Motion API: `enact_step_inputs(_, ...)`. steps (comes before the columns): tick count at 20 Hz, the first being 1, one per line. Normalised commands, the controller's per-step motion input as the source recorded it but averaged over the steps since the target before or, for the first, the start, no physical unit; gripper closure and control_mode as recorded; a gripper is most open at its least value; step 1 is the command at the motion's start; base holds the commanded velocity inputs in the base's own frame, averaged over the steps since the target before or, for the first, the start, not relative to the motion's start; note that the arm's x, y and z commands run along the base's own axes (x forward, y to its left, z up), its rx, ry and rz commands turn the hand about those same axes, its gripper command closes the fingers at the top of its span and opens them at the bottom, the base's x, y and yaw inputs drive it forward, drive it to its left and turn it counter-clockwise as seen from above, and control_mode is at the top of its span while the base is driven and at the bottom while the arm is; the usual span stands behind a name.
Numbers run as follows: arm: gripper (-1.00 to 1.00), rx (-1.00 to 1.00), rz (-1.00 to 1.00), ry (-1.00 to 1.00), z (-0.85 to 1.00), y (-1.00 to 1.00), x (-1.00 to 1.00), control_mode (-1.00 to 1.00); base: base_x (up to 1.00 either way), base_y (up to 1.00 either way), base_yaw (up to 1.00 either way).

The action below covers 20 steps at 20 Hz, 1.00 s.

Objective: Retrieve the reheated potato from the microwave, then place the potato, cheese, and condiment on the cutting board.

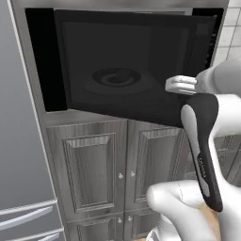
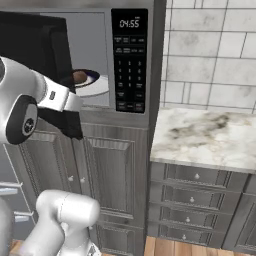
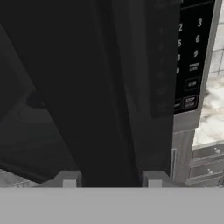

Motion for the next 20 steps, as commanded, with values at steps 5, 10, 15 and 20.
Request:
enact_step_inputs(5, -1.0, 0.0, 0.0, -0.01, 0.0, 0.27, -0.87, -1.0, 0.0, 0.0, 0.0)
enact_step_inputs(10, -1.0, 0.01, 0.01, 0.0, 0.23, -0.21, -0.79, -1.0, 0.0, 0.0, 0.0)
enact_step_inputs(15, -1.0, 0.09, 0.16, 0.0, 0.49, -0.73, -0.99, -1.0, 0.0, 0.0, 0.0)
enact_step_inputs(20, -1.0, 0.17, 0.18, 0.0, 0.13, -0.89, -0.24, -1.0, 0.0, 0.0, 0.0)
